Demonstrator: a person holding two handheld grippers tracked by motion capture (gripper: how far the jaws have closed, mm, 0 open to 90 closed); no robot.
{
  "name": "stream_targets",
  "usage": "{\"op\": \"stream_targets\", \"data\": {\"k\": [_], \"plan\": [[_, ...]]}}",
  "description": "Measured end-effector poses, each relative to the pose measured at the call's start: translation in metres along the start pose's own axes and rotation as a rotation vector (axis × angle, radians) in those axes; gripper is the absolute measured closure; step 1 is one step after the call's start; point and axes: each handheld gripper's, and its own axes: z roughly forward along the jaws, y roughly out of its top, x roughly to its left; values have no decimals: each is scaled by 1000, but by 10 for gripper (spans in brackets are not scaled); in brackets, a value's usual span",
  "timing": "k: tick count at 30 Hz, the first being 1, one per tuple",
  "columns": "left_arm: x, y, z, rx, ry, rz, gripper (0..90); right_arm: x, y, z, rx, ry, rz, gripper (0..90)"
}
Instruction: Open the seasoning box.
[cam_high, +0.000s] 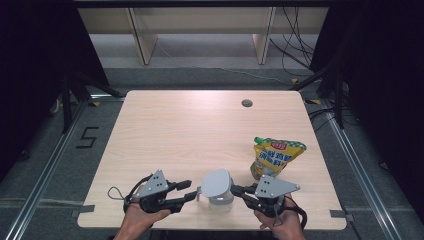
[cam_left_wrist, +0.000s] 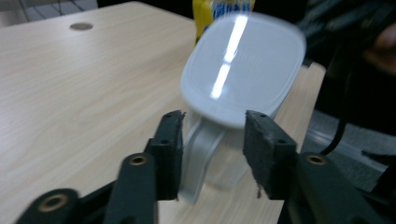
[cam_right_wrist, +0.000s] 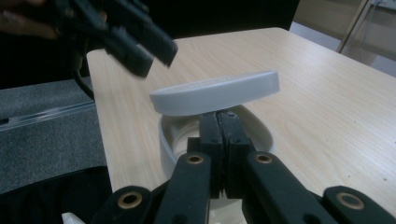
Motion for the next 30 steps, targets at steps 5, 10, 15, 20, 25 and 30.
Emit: {"op": "stream_targets", "data": {"k": [5,10,15,20,25,30], "plan": [[0,-21,-3,23,-15,-46,412,3,6,3,-3,10,-16,899],[-5,-29,-13,22,5,-43,363,6,10,6,-14,4,-27,899],[-11,-38,-11,38,40,-80,333,8,13,9,-3,23,-34,891],[-12,-41,-9,52,43,-66,330,12,18,13,-21,2,-61,891],[-14,-40,-12,38,45,-83,335,17,22,18,-9,22,-68,892],[-14,-40,-15,28,51,-85,333,22,23,25,-14,34,-49,891]]}}
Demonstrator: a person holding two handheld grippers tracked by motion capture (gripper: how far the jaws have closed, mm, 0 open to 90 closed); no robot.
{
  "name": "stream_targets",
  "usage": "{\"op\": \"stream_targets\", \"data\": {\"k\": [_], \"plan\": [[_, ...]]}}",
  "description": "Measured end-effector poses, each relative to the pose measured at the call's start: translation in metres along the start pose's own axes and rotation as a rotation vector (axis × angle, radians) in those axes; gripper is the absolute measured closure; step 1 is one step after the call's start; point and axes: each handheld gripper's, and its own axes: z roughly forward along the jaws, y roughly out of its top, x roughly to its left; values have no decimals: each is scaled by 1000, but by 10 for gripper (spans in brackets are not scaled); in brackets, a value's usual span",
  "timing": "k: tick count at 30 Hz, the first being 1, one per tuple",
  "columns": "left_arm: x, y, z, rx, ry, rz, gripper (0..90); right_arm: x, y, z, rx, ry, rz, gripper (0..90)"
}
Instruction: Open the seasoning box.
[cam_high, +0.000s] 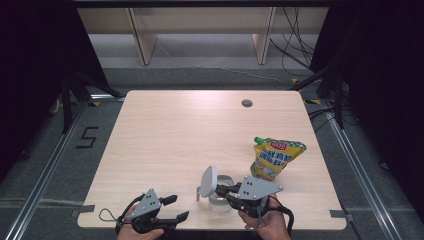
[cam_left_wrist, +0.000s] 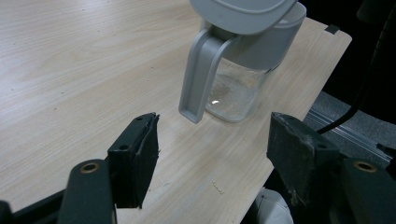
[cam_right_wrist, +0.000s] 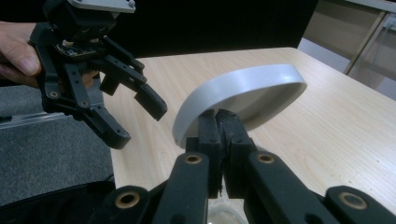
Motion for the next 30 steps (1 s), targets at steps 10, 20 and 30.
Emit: {"op": "stream_targets", "data": {"k": [10,20,30], "plan": [[0,-1,-1,11,5,-21,332,5,5,11,2,52,-15,891],[-1,-2,-3,17,6,-24,303,-13,-8,-16,-12,-23,-6,830],[2,1,-4,-8,-6,-51,158,-40,-42,-50,-7,-117,72,671]]}}
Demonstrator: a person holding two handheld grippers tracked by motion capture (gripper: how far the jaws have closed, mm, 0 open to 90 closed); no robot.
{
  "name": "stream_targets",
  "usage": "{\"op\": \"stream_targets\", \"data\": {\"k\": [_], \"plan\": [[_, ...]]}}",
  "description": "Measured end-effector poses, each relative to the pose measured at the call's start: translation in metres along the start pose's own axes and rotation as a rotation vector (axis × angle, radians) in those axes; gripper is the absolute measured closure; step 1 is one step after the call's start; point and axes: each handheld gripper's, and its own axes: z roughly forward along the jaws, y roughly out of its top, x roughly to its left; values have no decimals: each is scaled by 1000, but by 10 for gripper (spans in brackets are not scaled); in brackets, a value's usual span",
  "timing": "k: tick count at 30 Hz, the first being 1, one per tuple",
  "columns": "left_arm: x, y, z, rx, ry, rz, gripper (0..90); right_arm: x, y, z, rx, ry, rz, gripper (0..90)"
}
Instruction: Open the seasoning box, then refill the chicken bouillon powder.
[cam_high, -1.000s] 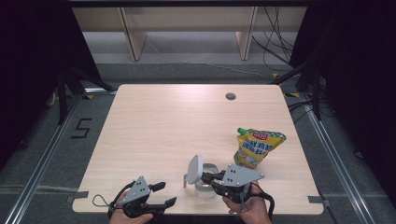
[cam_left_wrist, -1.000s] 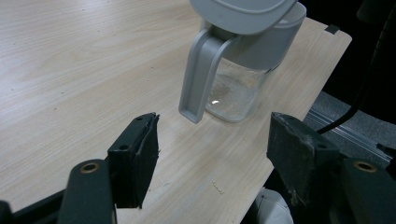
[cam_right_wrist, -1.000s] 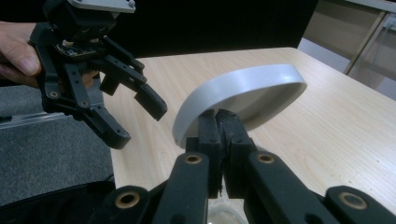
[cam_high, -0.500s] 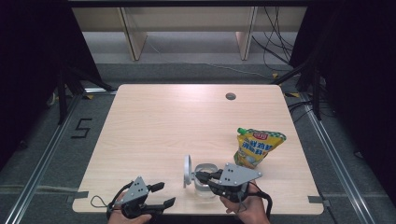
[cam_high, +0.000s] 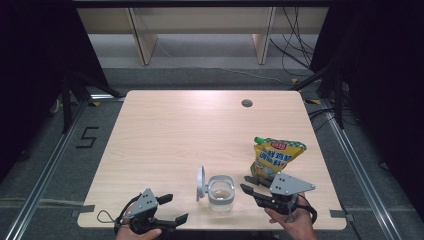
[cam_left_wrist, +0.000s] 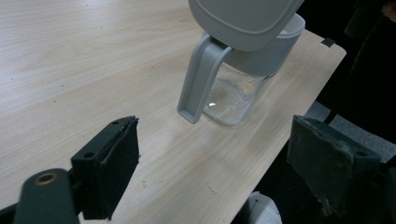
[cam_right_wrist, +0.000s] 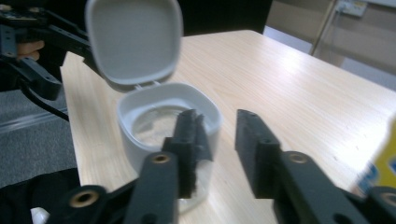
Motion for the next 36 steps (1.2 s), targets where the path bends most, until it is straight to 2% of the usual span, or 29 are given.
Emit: {"op": "stream_targets", "data": {"k": [1,2,3,4,5,6,8,10,11,12,13,15,18,19,20,21,22,23,24,25,26,27,29,30,31,32,34,35,36], "plan": [[0,0,0,-1,3,-3,157,-4,-2,-4,7,-3,5,657],[-1,-1,0,-5,17,-27,157,-6,-4,-6,-2,-17,-5,648],[0,-1,0,1,29,-26,157,-7,-6,-8,10,-9,12,636],[1,-1,-1,15,40,-13,157,-7,-9,-11,21,-22,26,617],[0,-1,-1,-3,38,-25,157,-10,-11,-11,23,-20,18,607],[-1,-1,-1,-10,40,-28,157,-10,-13,-13,39,-28,36,600],[-1,0,-3,-2,57,-16,157,-15,-18,-17,42,-34,37,568],[-2,-1,-3,-12,45,-18,158,-16,-21,-21,43,-54,79,547],[-2,-1,-2,-15,48,-20,159,-19,-22,-24,40,-53,85,520],[-3,-1,-3,-11,53,-19,159,-19,-24,-26,38,-65,114,503],[-3,0,-3,-4,57,-15,159,-23,-26,-29,50,-73,104,495],[-2,0,-2,-3,55,-13,159,-28,-31,-34,39,-90,130,482],[-3,-1,-2,-10,49,-18,159,-31,-36,-45,61,-112,187,480],[-3,-1,-2,-8,52,-17,159,-36,-39,-46,35,-119,154,481],[-2,-1,-2,0,49,-7,160,-35,-40,-50,49,-127,199,480],[-3,-1,-2,0,49,-8,159,-36,-42,-53,52,-140,206,478],[-3,-1,-1,2,51,0,160,-42,-44,-55,43,-150,156,470],[-3,-1,-2,2,49,6,160,-40,-44,-58,62,-160,220,461],[-2,-2,-2,3,46,14,160,-44,-47,-60,63,-171,186,450],[-3,-3,-2,1,49,-3,160,-47,-49,-62,61,-190,190,444],[-3,-3,-2,-3,52,-8,160,-47,-51,-64,68,-191,237,437],[-2,-3,-2,2,51,2,160,-49,-54,-66,64,-207,259,407],[-2,-3,-1,-2,54,-4,160,-56,-58,-67,63,-224,230,373],[-2,-3,-2,15,62,3,160,-58,-59,-67,69,-235,237,331],[-2,-3,-1,11,60,0,160,-56,-59,-67,80,-232,265,314],[-2,-3,0,12,52,-4,160,-57,-60,-67,78,-241,257,308],[1,-3,0,31,57,36,161,-61,-62,-65,77,-239,245,255],[-2,-4,2,12,55,-11,161,-65,-64,-64,80,-234,225,251],[0,-3,1,25,53,23,161,-66,-66,-63,87,-241,236,249]]}}
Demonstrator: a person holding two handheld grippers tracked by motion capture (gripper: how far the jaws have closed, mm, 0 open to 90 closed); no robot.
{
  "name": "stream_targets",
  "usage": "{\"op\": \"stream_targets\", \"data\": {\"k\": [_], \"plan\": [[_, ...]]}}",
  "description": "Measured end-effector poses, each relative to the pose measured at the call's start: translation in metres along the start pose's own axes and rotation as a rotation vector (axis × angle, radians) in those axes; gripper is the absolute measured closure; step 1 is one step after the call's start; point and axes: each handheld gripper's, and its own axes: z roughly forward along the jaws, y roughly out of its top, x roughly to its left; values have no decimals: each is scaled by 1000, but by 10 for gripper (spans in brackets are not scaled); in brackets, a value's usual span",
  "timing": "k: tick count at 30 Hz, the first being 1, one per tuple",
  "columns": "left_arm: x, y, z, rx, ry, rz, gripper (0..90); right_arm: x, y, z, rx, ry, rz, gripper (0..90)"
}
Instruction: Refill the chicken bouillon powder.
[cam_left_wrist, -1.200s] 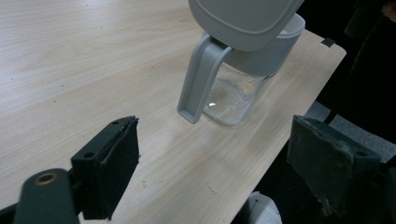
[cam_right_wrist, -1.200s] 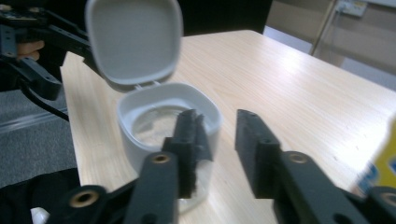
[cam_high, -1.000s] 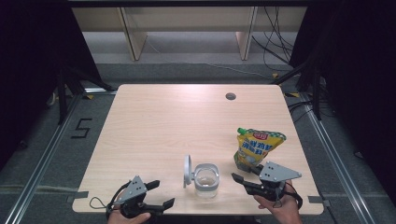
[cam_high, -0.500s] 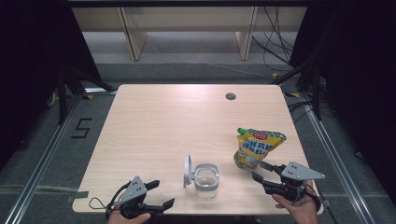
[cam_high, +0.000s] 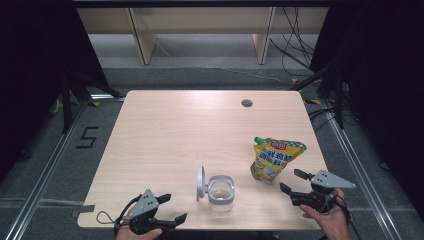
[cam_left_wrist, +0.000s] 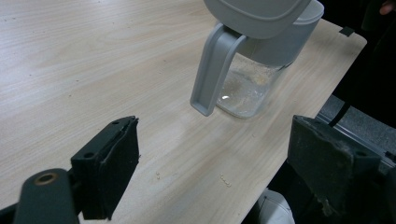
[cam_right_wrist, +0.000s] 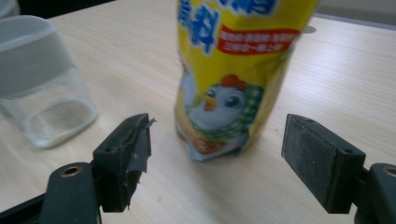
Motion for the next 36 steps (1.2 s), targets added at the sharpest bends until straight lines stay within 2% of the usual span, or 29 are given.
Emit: {"op": "stream_targets", "data": {"k": [1,2,4,6,7,8,9,10,11,12,13,14,15,16,17,18,21,22,23,24,26,28,30,31,32,34,36], "plan": [[0,0,0,2,3,-2,161,-3,-1,2,-1,-6,0,245],[-2,-1,0,1,6,-26,162,-3,-2,3,-1,-3,29,251],[-2,0,0,-3,2,-27,162,-10,-3,7,-8,-7,-2,257],[-2,0,0,-7,2,-23,162,-13,-5,12,-17,-7,5,247],[-2,0,0,-4,1,-19,162,-13,-5,14,-15,-4,24,239],[-2,0,1,-2,-1,-14,163,-15,-5,16,-16,-9,-2,223],[-3,0,0,7,10,-18,163,-15,-5,17,-16,-9,-1,213],[-3,0,1,-4,5,-21,163,-14,-6,18,-6,-12,18,213],[-2,0,1,-4,1,-5,164,-16,-6,20,-10,-6,-5,212],[-1,0,0,12,7,8,164,-15,-7,22,-2,-5,2,202],[-2,0,1,5,3,1,164,-17,-7,25,-2,-1,-15,199],[-3,0,2,0,-2,-24,164,-20,-7,27,-2,4,-33,187],[-3,0,2,1,-2,-16,164,-20,-7,29,5,0,-27,180],[-2,0,2,1,-5,-2,164,-23,-6,31,-15,-6,-54,176],[-2,0,2,4,-5,-2,164,-25,-6,33,-23,9,-57,170],[-2,-1,3,-4,-7,-11,164,-23,-5,34,-24,16,-34,170],[-1,0,2,17,4,9,164,-26,-4,41,-36,47,-87,162],[-1,0,2,15,5,12,164,-26,-4,43,-43,48,-90,161],[-2,-1,2,8,-3,-4,164,-27,-3,46,-49,66,-99,161],[-2,-1,2,5,-3,-7,164,-24,-4,47,-38,70,-70,161],[-1,-1,2,8,1,-4,164,-27,-3,50,-50,67,-103,160],[-1,-1,1,9,0,-1,164,-28,-4,53,-53,75,-66,160],[-1,-1,1,9,0,-2,164,-29,-4,54,-57,73,-67,161],[-1,-1,2,7,-2,-2,164,-31,-3,57,-77,92,-95,166],[-1,-1,2,5,-4,-4,164,-29,-3,55,-57,99,-54,169],[-3,-1,2,-7,-2,-32,164,-27,-3,57,-69,91,-62,170],[-2,-1,3,-7,-2,-35,164,-28,-3,60,-70,105,-85,167]]}}
